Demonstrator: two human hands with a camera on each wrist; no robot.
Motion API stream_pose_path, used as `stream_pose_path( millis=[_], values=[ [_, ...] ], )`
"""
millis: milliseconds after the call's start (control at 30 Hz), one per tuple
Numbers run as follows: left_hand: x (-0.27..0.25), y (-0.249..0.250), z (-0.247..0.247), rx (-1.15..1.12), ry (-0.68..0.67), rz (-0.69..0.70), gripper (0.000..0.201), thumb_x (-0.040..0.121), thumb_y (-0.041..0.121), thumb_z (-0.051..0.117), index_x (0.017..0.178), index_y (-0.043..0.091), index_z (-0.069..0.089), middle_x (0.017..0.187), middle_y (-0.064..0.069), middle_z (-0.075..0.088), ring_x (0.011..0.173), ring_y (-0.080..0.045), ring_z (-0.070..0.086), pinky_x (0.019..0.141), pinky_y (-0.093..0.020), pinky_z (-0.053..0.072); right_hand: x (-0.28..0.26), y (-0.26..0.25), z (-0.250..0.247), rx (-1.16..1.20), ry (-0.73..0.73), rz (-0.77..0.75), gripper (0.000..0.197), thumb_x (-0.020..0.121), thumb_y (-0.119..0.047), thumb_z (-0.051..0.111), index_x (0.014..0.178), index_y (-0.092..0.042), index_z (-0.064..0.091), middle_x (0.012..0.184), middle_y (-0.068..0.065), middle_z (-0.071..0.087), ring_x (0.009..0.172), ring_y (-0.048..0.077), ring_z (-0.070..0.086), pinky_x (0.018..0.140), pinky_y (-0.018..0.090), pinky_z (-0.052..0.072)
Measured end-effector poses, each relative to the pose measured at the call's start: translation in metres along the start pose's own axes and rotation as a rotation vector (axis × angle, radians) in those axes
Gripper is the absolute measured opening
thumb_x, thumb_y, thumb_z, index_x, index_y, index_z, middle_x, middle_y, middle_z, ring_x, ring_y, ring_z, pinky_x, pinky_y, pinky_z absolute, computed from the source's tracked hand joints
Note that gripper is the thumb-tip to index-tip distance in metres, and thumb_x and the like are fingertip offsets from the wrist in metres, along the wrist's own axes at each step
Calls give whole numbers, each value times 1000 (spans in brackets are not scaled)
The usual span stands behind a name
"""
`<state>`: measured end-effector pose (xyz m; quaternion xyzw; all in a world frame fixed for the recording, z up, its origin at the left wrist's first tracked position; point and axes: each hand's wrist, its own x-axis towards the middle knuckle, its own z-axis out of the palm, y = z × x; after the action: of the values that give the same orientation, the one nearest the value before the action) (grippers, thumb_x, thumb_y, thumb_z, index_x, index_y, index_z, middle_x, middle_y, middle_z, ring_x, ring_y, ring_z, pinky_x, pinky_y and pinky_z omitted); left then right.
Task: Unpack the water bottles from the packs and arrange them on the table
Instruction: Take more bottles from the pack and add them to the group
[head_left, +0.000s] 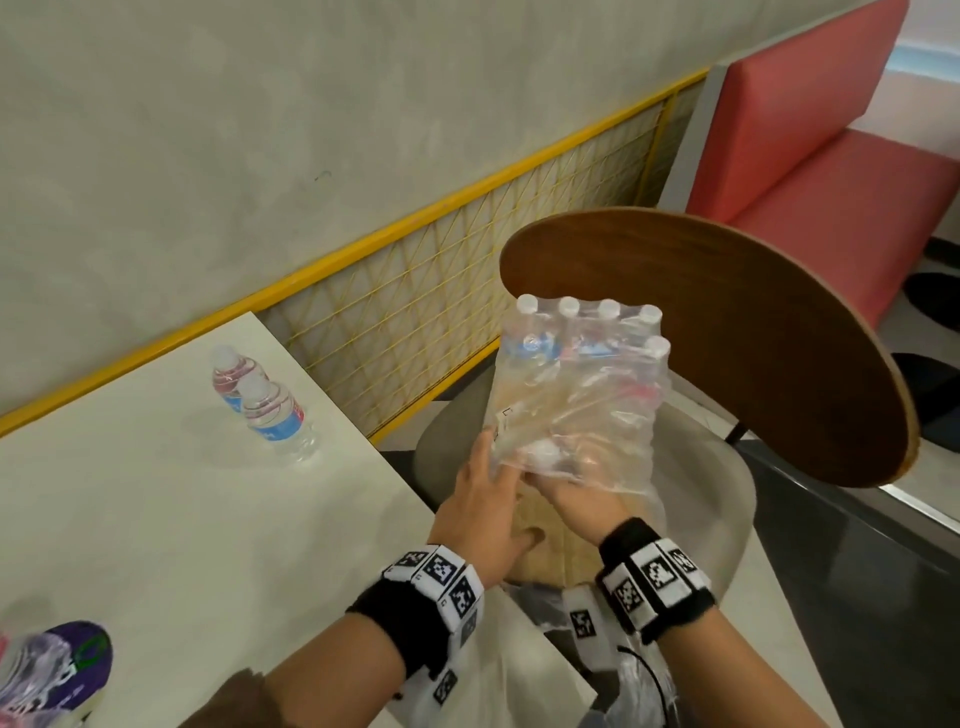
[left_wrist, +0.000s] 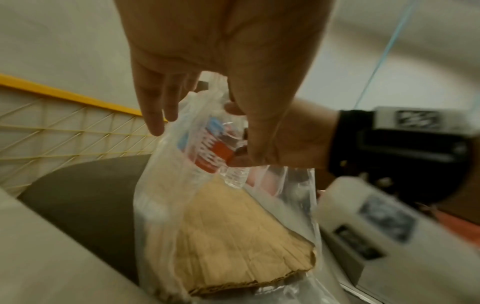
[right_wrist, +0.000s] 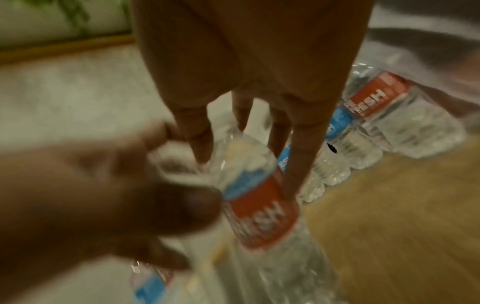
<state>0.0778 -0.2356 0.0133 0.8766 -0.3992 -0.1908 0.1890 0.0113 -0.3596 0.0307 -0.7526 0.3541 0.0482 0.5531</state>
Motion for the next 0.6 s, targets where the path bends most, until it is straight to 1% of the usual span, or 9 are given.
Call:
stream_pose_path(
  millis=[33, 67, 133, 200, 300, 367, 467, 533, 600],
  values=[
    [3, -3, 2, -58, -5, -31, 69, 78, 45, 69, 135, 29, 34, 155, 10, -1, 135, -21, 34, 96, -40, 49, 1, 4, -1, 11, -34, 34, 28, 89, -18, 60, 117, -19, 57, 106, -5, 62, 83, -5, 53, 64, 5, 41],
    [6, -7, 3, -100, -6, -54, 65, 78, 47, 68, 134, 29, 39, 155, 11, 7, 130, -19, 42, 95, -40, 49, -2, 3, -5, -59, -70, 42, 28, 87, -18, 60, 115, -22, 56, 103, -7, 61, 85, 0, 54, 68, 8, 40],
    [11, -13, 7, -129, -15, -88, 62, 78, 52, 66, 133, 32, 45, 153, 13, 18, 124, -18, 49, 96, -39, 48, -1, 1, -16, -176, -122, 27, 37, 86, -18, 60, 122, -22, 54, 113, -3, 59, 103, 14, 55, 84, 21, 42],
    [15, -15, 9, -140, -4, -91, 65, 74, 58, 66, 132, 36, 46, 152, 13, 18, 127, -18, 45, 97, -40, 48, 5, -3, -21, -220, -114, 3, 37, 85, -17, 60, 122, -22, 56, 116, -4, 58, 108, 16, 53, 87, 25, 40],
    [24, -17, 10, -203, 18, -80, 72, 60, 69, 66, 125, 44, 47, 148, 12, 27, 127, -13, 45, 98, -40, 48, 18, -2, -14, -123, -206, -72, 32, 86, -7, 56, 115, -18, 62, 120, 2, 63, 111, 17, 57, 98, 32, 44],
    [26, -15, 6, -255, 9, -81, 61, 64, 60, 68, 120, 45, 50, 135, 14, 45, 119, -11, 53, 95, -34, 49, 23, -3, -12, 14, -261, -83, 31, 87, -4, 53, 114, -16, 61, 121, 6, 63, 114, 19, 58, 105, 40, 42],
    [30, -12, 2, -225, -10, -153, 47, 76, 47, 65, 120, 38, 52, 119, 9, 60, 106, -17, 60, 89, -30, 49, 35, -10, -13, -96, -197, 4, 28, 94, -18, 51, 121, -17, 58, 131, 4, 56, 119, 15, 52, 106, 29, 35],
    [32, -14, 2, -234, -6, -215, 44, 77, 48, 63, 117, 31, 55, 112, 5, 64, 100, -19, 62, 87, -31, 51, 37, 18, -25, -362, -109, -99, 35, 99, -23, 44, 131, -15, 53, 137, 4, 52, 128, 17, 47, 107, 31, 32],
    [33, -16, 4, -244, 2, -245, 39, 75, 52, 62, 106, 30, 60, 105, 6, 66, 93, -18, 64, 85, -35, 53, 38, 22, -37, -330, -62, 49, 38, 102, -19, 33, 138, -18, 47, 141, 2, 49, 131, 12, 44, 109, 35, 28]
  ],
)
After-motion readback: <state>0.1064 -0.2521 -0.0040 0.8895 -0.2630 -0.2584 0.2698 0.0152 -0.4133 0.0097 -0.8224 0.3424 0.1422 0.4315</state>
